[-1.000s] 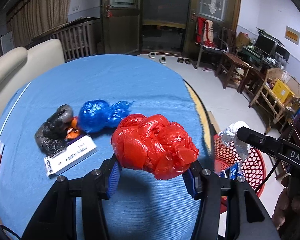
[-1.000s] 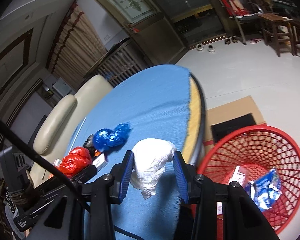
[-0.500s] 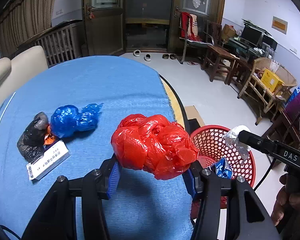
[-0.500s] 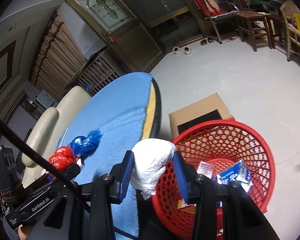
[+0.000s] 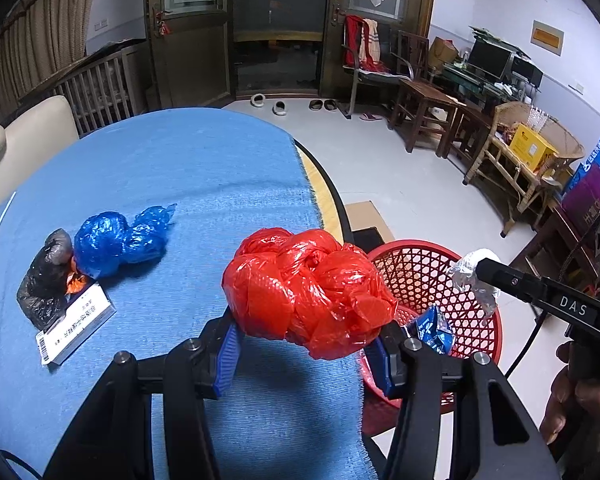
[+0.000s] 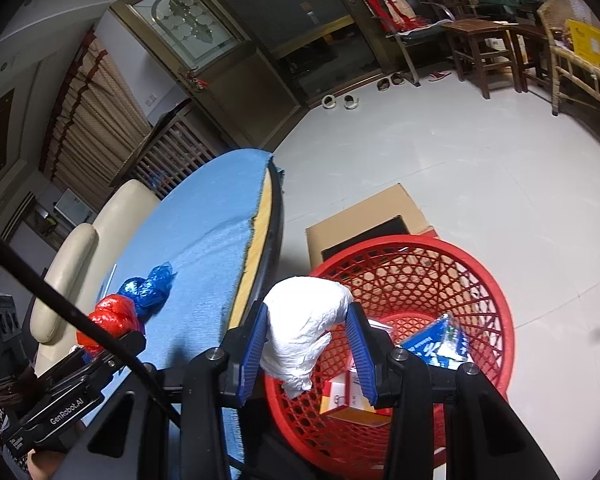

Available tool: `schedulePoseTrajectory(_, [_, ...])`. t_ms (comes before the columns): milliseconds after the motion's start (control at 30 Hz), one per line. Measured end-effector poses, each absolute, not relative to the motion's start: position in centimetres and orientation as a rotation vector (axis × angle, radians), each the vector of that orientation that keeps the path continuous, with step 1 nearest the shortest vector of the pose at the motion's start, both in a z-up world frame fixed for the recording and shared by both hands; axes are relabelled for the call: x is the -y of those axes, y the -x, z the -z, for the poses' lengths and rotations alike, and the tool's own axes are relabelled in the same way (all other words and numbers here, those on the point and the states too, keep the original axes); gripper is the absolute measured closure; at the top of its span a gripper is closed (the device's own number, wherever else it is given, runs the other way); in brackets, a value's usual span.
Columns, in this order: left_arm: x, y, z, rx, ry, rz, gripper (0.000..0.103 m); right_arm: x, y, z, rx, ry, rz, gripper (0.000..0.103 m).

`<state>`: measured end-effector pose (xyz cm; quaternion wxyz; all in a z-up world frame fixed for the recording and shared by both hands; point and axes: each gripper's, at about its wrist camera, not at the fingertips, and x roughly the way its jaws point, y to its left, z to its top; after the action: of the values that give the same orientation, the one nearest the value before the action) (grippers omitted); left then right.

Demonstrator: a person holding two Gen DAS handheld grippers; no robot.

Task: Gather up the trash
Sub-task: 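Carry the red bag and white bag over the red wastebasket with both tools, then open the right tool over the basket while the left tool releases the red bag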

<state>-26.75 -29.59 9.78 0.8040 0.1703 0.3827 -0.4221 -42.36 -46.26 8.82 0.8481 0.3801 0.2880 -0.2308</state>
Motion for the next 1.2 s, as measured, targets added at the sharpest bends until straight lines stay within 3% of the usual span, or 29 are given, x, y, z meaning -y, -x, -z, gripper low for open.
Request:
schedulePoseTrajectory(833, [33.2, 29.3, -9.1, -0.815, -0.439, 0.99, 0.047, 48.9, 46.0, -5.5, -0.645, -0.88, 0.591, 0.059])
schedulePoseTrajectory(900, [33.7, 29.6, -9.0, -0.817, -0.449, 0.998, 0.047, 49.3, 46.3, -4.8, -0.662, -0.905, 0.612, 0.056])
schedulePoseTrajectory(1033, [34.6, 30.0, -8.8, -0.822, -0.465, 1.011, 0.047, 50.1, 47.2, -3.5, -0.684, -0.977, 0.626, 0.037])
schedulePoseTrajectory(1200, [36.0, 30.7, -8.3, -0.831, -0.49, 1.03, 0.047, 50.7, 48.4, -4.0, -0.655, -0.985, 0.651, 0.036])
